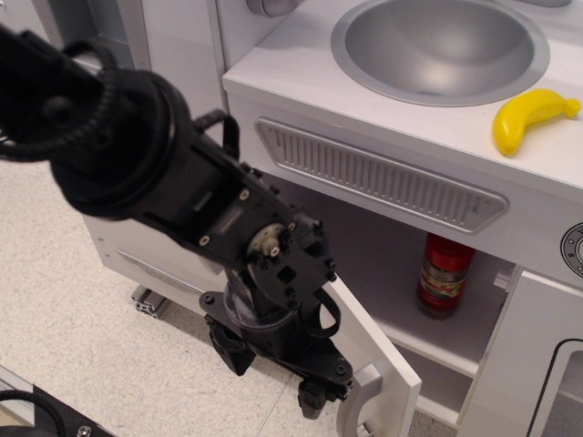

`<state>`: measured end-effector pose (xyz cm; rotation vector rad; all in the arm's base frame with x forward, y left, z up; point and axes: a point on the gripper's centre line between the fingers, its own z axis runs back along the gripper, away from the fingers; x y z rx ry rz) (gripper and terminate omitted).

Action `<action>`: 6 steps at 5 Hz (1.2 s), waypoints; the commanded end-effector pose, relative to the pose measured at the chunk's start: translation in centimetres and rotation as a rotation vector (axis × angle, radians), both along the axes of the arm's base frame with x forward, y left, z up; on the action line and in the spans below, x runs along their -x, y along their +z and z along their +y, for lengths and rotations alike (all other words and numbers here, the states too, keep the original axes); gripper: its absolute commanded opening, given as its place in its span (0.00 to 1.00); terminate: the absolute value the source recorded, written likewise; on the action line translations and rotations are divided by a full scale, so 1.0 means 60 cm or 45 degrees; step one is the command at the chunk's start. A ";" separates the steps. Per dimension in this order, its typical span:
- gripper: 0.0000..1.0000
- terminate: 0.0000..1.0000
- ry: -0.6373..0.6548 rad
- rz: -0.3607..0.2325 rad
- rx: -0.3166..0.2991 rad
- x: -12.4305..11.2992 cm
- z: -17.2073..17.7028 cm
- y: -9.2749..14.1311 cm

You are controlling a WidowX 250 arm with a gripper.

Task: Close cabinet

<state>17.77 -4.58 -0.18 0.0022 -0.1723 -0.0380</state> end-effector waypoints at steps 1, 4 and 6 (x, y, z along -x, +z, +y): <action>1.00 0.00 -0.120 -0.076 -0.011 -0.060 -0.012 -0.006; 1.00 0.00 -0.047 -0.195 0.079 -0.122 -0.066 -0.011; 1.00 0.00 0.043 -0.280 0.161 -0.147 -0.112 -0.013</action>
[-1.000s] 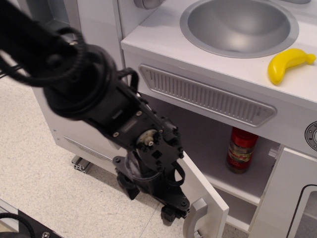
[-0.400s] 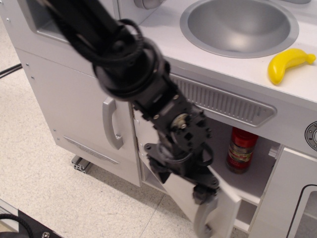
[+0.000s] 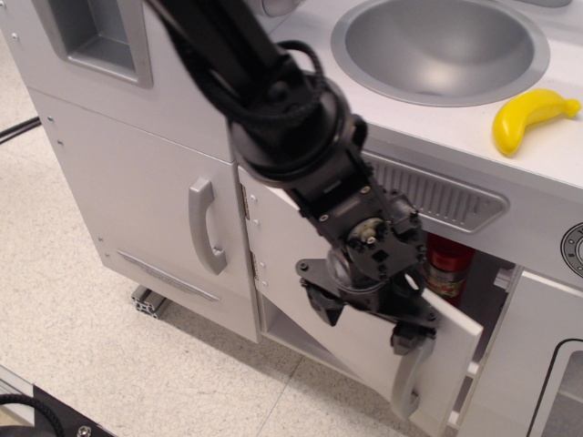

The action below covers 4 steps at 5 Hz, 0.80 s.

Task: Close cabinet

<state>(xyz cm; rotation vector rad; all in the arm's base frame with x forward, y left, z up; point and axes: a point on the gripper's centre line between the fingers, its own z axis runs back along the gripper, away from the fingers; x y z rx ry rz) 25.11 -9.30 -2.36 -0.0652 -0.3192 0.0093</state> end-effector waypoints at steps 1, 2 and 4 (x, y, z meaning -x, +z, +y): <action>1.00 0.00 0.029 -0.138 0.088 -0.043 -0.050 0.031; 1.00 0.00 0.063 -0.160 0.092 -0.060 -0.056 0.032; 1.00 0.00 0.104 -0.183 0.093 -0.092 -0.060 0.032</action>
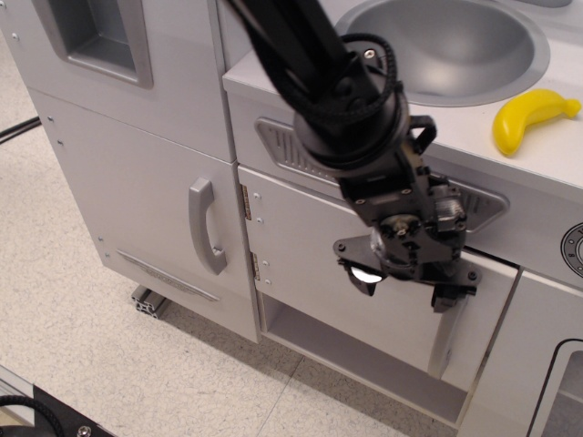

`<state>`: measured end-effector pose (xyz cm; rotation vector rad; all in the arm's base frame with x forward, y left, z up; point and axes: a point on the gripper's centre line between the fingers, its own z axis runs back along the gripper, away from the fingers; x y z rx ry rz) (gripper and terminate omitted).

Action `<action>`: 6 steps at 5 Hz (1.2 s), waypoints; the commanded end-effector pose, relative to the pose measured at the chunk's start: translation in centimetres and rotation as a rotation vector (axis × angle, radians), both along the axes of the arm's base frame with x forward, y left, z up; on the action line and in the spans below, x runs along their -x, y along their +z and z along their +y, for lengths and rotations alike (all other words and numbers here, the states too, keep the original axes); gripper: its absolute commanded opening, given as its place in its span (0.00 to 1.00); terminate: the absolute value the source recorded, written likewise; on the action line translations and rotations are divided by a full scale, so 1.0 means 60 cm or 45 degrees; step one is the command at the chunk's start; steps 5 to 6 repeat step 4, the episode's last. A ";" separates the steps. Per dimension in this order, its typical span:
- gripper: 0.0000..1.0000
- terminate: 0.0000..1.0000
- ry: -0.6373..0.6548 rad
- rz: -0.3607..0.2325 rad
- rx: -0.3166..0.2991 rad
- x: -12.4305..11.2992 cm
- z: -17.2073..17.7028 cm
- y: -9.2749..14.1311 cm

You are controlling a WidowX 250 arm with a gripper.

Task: Close cabinet

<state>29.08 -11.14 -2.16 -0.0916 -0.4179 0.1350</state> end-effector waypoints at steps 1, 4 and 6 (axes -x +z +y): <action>1.00 0.00 -0.039 -0.067 0.034 -0.031 -0.029 0.029; 1.00 1.00 -0.157 0.102 -0.012 0.081 0.025 0.037; 1.00 1.00 -0.157 0.102 -0.012 0.081 0.025 0.037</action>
